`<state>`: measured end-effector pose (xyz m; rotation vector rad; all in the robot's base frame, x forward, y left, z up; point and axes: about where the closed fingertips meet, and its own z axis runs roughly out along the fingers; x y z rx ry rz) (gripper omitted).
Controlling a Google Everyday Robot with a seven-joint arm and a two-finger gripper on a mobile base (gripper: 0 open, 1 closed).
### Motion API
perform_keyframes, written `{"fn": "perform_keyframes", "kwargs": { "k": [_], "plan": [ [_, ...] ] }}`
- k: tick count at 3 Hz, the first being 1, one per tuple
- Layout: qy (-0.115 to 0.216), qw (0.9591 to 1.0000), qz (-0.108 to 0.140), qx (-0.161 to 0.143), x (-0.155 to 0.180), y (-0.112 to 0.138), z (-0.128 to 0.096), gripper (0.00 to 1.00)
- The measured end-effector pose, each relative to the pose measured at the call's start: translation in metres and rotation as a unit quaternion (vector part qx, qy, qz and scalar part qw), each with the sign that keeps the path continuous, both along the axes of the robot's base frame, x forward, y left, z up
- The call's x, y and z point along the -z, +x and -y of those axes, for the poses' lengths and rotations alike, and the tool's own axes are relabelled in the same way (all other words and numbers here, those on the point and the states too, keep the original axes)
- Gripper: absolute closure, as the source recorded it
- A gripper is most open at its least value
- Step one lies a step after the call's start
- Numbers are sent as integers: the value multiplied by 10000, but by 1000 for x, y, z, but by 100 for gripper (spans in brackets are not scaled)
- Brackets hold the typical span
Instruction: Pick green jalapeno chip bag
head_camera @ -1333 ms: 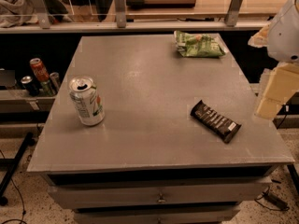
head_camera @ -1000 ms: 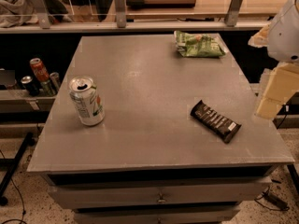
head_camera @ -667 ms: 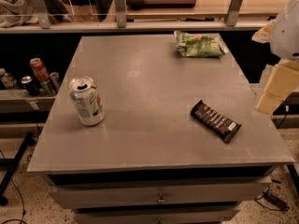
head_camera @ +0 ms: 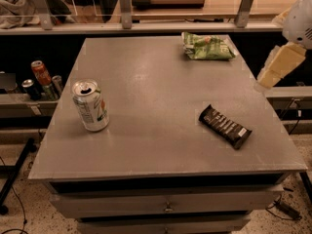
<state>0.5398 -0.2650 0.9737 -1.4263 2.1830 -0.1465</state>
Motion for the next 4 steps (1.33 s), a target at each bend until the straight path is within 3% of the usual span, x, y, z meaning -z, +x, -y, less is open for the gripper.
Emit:
{"fn": "perform_keyframes", "kwargs": {
  "k": [1,3,4],
  "plan": [
    [332,9985,257,338,13,59,22,0],
    [883,9903,566,912,50,160,46,0],
    [922,9897,570,940,52,160,43,0]
  ]
}}
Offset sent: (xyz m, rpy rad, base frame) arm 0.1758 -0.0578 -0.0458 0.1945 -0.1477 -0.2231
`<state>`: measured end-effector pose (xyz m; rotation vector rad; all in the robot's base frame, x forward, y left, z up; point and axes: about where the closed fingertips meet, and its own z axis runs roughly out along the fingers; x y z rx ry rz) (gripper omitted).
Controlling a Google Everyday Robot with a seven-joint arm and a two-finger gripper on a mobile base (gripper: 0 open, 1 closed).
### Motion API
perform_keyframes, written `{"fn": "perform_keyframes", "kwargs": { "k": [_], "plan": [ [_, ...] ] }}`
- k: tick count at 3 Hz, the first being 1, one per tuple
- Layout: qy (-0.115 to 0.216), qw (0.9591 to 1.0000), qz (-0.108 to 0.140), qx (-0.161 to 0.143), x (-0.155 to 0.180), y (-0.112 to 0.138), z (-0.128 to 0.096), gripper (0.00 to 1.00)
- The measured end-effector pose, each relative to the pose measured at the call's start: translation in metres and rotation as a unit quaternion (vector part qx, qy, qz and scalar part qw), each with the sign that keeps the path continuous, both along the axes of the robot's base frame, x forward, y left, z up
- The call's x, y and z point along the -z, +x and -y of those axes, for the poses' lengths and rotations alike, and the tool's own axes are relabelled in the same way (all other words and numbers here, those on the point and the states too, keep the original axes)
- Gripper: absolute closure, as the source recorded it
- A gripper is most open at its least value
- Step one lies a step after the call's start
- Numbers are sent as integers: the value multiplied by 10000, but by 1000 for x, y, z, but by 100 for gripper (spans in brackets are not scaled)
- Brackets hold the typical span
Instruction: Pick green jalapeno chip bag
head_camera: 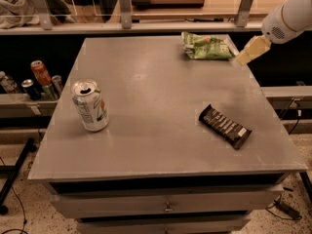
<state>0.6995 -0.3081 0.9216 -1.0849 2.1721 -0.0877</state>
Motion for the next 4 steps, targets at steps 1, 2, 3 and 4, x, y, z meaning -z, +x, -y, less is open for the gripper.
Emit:
{"fn": "perform_keyframes", "kwargs": {
  "k": [1,2,3,4],
  "plan": [
    [334,9993,156,52,4,16,-13,0],
    [695,9973,233,62,12,34,-32,0],
    [854,9961,202,106,24,49,-45,0],
    [799,9964,130,264,41,65,-51,0]
  ]
}}
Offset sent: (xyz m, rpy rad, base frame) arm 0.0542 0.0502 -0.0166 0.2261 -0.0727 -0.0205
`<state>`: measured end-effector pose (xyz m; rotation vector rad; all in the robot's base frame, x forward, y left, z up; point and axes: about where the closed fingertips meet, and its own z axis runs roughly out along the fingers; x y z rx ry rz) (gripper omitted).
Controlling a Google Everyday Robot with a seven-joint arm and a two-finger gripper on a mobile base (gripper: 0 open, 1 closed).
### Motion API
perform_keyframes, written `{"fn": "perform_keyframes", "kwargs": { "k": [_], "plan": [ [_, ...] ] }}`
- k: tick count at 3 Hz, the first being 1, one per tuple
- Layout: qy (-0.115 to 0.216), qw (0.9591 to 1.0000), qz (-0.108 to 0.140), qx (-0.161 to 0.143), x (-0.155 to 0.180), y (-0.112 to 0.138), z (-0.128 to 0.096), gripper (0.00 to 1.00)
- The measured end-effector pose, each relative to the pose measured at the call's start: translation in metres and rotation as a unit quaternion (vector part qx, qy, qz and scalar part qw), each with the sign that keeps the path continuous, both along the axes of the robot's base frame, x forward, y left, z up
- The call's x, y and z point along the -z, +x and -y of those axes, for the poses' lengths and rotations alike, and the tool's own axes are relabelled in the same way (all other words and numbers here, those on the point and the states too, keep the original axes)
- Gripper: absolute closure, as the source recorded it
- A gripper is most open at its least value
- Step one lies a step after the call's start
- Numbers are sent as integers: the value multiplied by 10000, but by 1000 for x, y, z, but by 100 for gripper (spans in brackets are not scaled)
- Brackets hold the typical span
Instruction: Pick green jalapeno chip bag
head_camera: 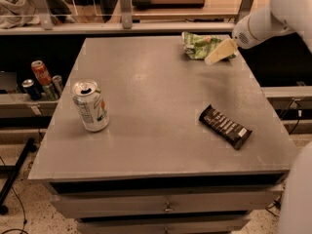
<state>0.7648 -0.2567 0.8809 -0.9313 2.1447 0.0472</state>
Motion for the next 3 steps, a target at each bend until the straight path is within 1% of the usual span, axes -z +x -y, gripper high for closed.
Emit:
{"fn": "perform_keyframes", "kwargs": {
  "k": [1,2,3],
  "plan": [
    [-24,9997,-52,239,19,21,1,0],
    [92,9988,-69,475,33,36,5,0],
    [241,9977,-73,633,44,46,8,18]
  ]
}}
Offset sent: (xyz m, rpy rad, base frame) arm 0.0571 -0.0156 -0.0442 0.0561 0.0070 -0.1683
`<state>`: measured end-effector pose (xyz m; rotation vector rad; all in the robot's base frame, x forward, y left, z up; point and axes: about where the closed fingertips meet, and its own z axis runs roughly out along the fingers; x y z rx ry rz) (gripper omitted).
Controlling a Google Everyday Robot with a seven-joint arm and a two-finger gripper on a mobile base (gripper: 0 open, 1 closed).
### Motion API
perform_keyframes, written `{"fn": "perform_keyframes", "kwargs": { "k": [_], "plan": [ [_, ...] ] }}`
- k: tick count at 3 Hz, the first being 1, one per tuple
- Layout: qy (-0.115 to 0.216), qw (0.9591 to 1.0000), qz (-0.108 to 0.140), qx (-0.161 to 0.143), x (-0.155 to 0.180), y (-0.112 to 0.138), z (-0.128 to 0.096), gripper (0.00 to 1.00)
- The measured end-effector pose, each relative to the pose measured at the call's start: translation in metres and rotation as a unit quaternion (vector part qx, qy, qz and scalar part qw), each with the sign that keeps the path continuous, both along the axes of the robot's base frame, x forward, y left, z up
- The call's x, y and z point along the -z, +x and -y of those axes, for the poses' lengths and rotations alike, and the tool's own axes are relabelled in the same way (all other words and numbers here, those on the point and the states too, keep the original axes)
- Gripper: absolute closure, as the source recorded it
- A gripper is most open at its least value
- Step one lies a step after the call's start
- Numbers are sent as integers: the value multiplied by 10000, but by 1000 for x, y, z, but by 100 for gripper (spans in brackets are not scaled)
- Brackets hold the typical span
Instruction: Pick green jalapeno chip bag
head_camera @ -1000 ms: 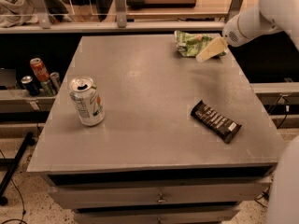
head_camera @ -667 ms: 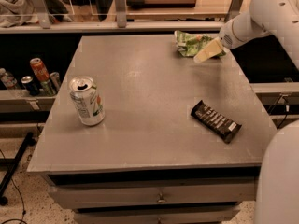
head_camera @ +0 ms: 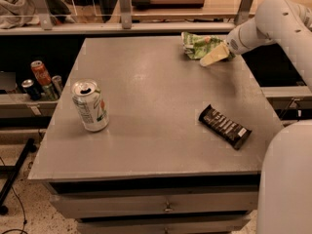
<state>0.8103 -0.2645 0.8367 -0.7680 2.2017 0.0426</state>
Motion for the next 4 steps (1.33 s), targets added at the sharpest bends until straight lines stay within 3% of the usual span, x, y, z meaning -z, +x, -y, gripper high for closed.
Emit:
{"fn": "perform_keyframes", "kwargs": {
  "k": [3,4],
  "plan": [
    [139,9998,60,105,-1,4,4,88],
    [139,9998,61,104,-1,4,4,100]
  ]
}}
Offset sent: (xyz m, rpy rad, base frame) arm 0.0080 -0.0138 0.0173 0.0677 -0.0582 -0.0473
